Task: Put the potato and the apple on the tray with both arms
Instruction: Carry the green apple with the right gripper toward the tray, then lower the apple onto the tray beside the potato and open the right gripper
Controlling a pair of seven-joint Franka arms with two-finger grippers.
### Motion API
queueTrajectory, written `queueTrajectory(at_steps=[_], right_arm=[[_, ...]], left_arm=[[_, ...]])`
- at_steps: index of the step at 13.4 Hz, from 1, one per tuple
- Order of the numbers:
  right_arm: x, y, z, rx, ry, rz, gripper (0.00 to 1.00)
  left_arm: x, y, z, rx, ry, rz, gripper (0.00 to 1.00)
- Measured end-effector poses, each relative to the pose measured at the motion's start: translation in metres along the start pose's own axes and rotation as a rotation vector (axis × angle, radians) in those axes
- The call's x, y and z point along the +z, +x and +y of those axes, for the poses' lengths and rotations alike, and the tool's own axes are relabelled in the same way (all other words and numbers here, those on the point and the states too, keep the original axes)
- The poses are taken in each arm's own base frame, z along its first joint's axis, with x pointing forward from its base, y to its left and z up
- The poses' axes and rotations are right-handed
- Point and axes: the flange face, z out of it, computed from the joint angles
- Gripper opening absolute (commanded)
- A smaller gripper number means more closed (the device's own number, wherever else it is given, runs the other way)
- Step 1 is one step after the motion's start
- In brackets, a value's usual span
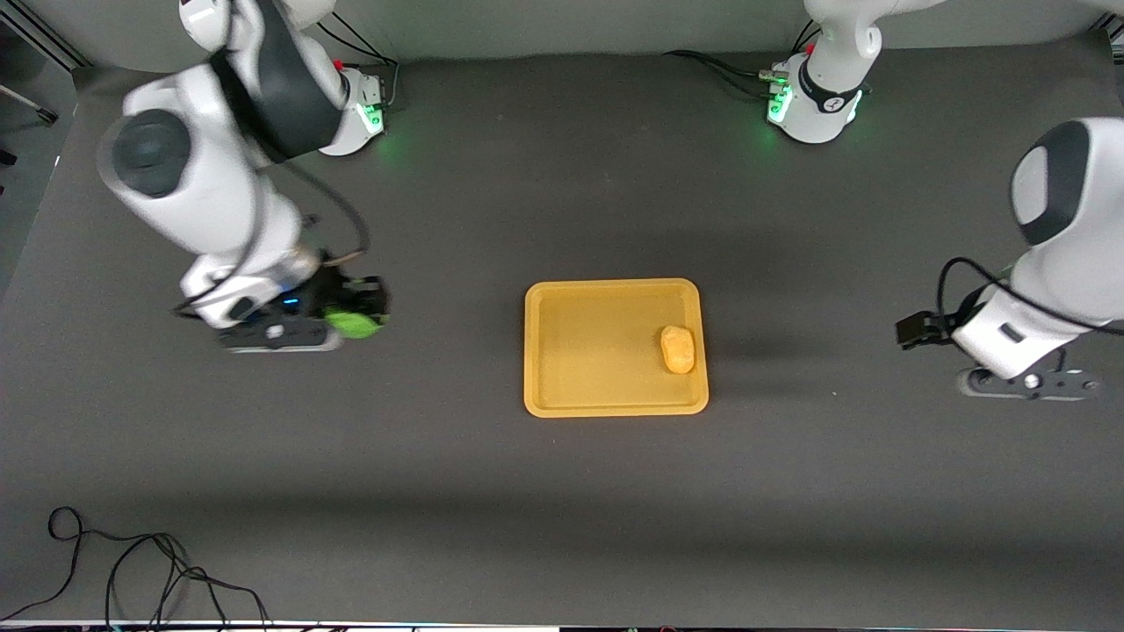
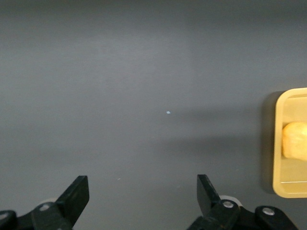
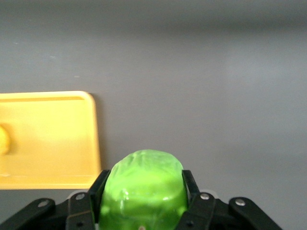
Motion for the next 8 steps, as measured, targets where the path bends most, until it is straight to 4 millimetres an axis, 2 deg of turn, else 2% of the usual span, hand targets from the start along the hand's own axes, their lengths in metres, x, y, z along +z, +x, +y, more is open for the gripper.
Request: queueTrajectory(at_steps=[2,4,6,8], right_arm=[[0.024,-0.030,-0.093,0.073,-0.001,-0.003,0.47],[0.059,-0.061,-0.177,0.133,0.000,0.000,0.47],[0.111,-0.076,-0.231,0.156,-0.001,0.007,0.47],[0.178,-0.072,-0.253,0.170,0.005,0.040,0.47]], left_arm=[[0.002,-0.004,-0.002,0.015,0.004,-0.016,1.00],[0.008,-0.006,-0.010,0.038,0.004,-0.037,1.00],[0.011,-0.007,-0.021,0.036,0.002,-0.041,1.00],[0.009,-0.007,-0.024,0.032,0.003,-0.037,1.00]])
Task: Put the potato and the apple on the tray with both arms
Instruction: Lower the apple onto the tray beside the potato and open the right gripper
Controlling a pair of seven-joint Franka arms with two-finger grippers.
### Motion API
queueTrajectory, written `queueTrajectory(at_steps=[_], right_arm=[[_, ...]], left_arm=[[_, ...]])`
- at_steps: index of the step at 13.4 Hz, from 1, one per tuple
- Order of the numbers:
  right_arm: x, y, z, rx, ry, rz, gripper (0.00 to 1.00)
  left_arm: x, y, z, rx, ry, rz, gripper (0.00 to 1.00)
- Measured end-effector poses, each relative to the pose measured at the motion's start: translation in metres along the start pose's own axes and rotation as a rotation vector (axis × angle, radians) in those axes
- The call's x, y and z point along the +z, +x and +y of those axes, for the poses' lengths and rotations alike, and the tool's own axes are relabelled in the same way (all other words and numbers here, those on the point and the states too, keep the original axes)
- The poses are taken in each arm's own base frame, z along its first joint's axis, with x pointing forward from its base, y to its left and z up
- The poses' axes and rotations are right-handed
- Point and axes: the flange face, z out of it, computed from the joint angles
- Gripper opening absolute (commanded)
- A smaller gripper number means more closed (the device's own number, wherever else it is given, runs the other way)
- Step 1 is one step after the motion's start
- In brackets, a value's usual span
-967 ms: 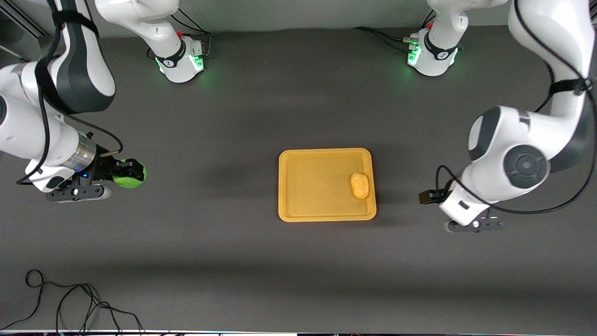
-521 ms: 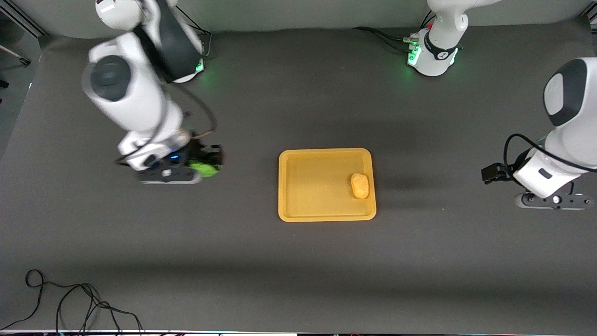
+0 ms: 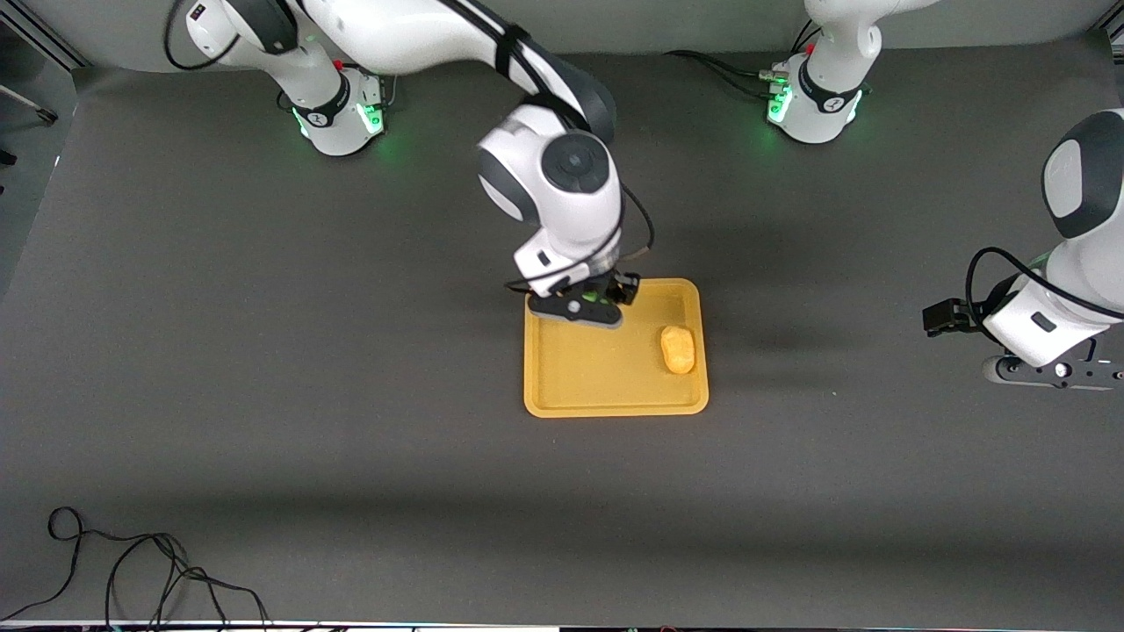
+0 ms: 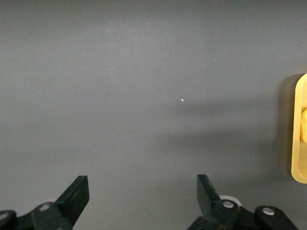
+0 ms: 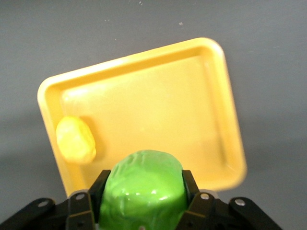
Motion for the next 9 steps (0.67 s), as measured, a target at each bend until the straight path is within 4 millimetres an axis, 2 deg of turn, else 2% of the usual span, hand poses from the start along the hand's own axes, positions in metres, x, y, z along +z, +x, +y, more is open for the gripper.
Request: queueTrajectory(at_steps=[1,3,5,7,8,9], right_arm=[[0.032,0.000,-0.003,-0.004,-0.010,0.020,0.47],[0.083,-0.004,-0.008,-0.020,-0.018,0.044,0.47],[0.113,-0.007,-0.010,-0.027,-0.010,0.054,0.47],[0.130,-0.007,-0.010,-0.031,-0.007,0.060,0.49],[0.135,-0.007,-0.010,-0.038,-0.012,0.068,0.67],[0.140,-0.007,-0.009,-0.046,-0.020,0.077,1.00]], left_arm=[[-0.003,-0.001,-0.003,-0.002,0.001,0.004,1.00],[-0.010,-0.005,-0.012,0.007,0.005,0.016,1.00],[-0.015,-0.007,-0.019,0.013,0.007,0.023,1.00],[-0.017,-0.008,-0.020,0.019,0.008,0.025,1.00],[-0.018,-0.009,-0.022,0.022,0.011,0.027,1.00],[-0.020,-0.011,-0.025,0.025,0.012,0.022,1.00]])
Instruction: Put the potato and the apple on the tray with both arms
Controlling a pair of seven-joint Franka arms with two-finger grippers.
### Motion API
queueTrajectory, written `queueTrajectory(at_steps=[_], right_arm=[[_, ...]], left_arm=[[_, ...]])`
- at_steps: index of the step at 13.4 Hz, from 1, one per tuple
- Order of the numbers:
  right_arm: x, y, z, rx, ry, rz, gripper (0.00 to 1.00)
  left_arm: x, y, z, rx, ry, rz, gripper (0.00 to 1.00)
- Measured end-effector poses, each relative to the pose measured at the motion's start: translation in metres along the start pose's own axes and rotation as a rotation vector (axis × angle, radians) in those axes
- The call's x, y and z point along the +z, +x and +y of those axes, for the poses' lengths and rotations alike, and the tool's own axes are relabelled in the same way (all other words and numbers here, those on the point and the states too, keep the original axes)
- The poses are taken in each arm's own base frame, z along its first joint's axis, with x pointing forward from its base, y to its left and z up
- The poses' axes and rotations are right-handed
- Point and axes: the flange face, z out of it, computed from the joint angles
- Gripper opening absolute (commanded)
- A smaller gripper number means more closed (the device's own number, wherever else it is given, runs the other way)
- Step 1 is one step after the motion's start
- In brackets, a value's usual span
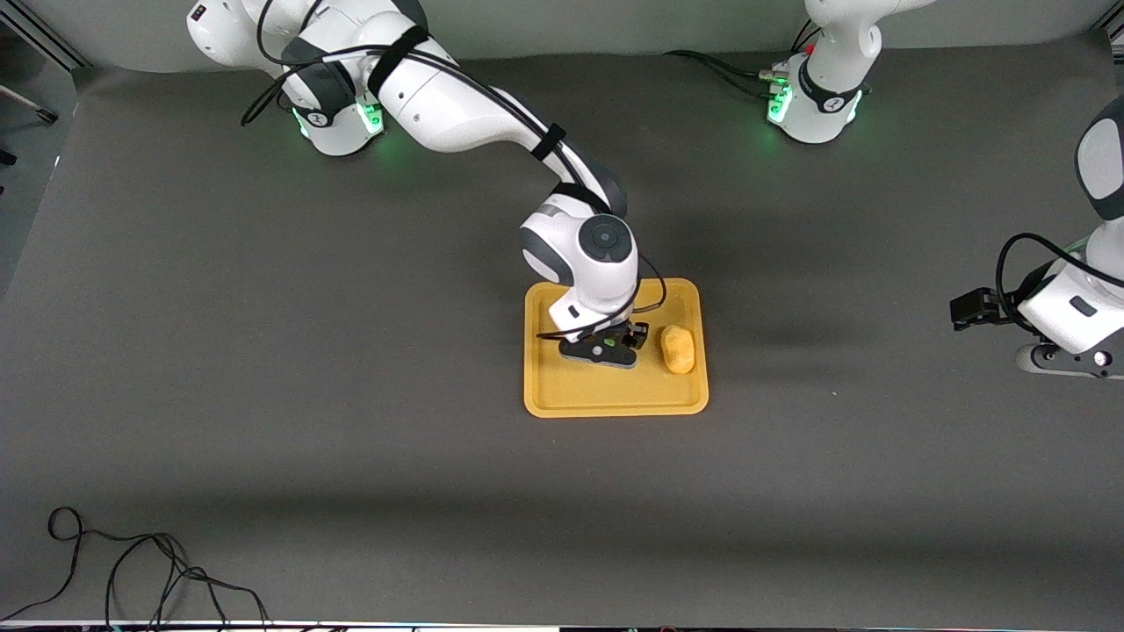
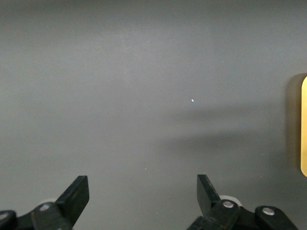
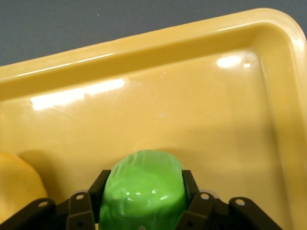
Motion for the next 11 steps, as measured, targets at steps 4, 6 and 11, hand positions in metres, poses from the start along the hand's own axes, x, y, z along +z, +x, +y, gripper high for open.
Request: queueTrajectory(at_steps=[4,6,11], right_arm=[[-0.004,0.005,-0.001,-0.002,0.005,0.019,1.00],[-0.046,0.016,-0.007,0.007,0.024,0.035,1.00],[-0.238,0.057,0.037,0.089,-0.023,0.026,1.00]], left_arm=[[-0.030,-0.022,-0.011,0.012,-0.126,0.018,1.00],[-0.044,-0.028,-0.007,0.035,-0.106,0.034,1.00],[-0.042,-0.023,-0.002,0.058,-0.054,0.044,1.00]])
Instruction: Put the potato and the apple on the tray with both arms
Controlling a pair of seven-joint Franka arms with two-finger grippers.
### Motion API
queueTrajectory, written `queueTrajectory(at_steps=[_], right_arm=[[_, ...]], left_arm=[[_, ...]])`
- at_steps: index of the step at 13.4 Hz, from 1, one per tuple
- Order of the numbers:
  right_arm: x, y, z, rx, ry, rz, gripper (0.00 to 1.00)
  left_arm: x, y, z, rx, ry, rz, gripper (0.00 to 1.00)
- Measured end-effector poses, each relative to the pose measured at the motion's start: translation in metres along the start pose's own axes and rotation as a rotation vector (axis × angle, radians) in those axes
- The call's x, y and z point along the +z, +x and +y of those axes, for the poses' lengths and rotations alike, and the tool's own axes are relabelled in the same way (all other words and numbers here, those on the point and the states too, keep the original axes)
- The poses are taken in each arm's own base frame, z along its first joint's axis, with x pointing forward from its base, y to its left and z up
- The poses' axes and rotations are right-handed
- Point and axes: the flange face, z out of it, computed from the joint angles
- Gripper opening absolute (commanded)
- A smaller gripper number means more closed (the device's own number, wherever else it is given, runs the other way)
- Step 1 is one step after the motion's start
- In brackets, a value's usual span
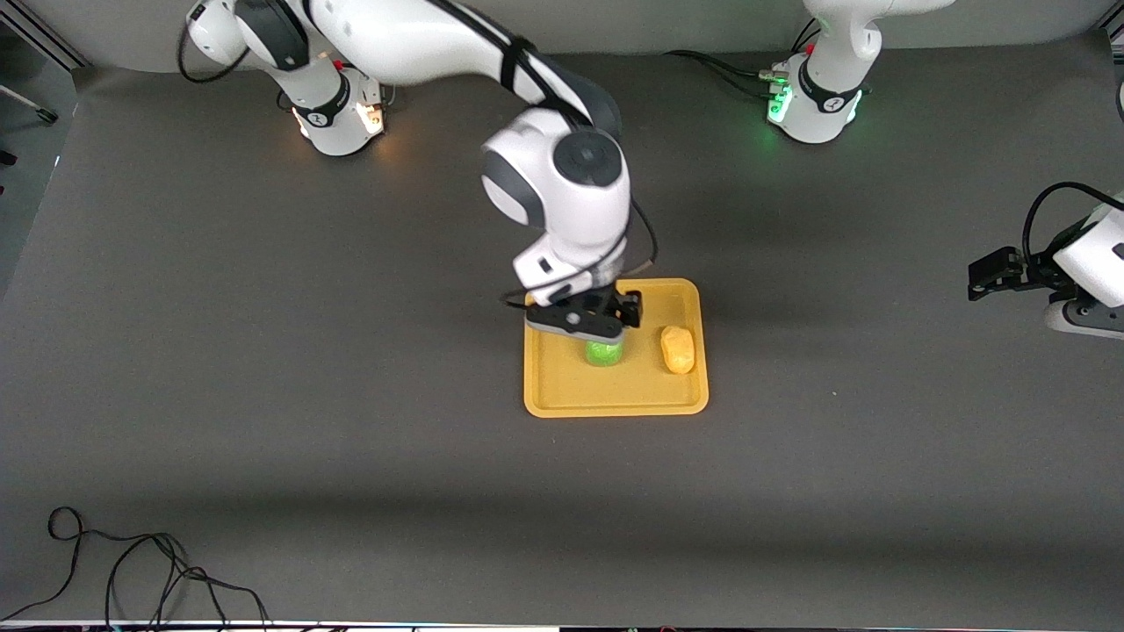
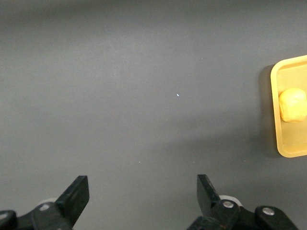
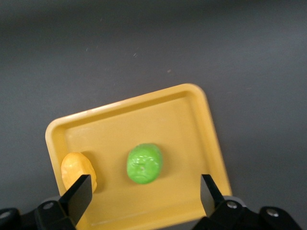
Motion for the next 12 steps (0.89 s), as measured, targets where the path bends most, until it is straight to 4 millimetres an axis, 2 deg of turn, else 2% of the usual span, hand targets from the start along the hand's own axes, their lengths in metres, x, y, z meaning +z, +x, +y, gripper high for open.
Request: queueTrajectory(at_steps=[2,4,6,9,11,12], right_arm=[[-0.057,0.032,0.046,0.011,-0.029,-0.015,1.00],[-0.090,0.067,0.100,-0.051,-0.051,-0.034,1.00],[-0.106,0.103,0.164,-0.089,-0.062,-0.057,1.00],[-0.125,0.155,0.287,-0.148,-0.046,-0.101,1.00],[-0.133,0.177,0.368,-0.185,-0.025,-0.125,1.00],[-0.134,0.183,0.402,-0.193,-0.019,-0.134,1.00]], left_arm=[[0.000,0.001,0.000,0.001,0.001,0.005,1.00],[-0.001,0.002,0.004,0.007,0.002,0.008,1.00],[-0.001,0.002,0.006,0.010,0.002,0.010,1.00],[0.004,0.004,0.004,0.008,0.002,0.005,1.00],[0.009,0.006,0.000,0.002,0.001,-0.002,1.00],[0.013,0.008,-0.002,0.000,0.002,-0.003,1.00]])
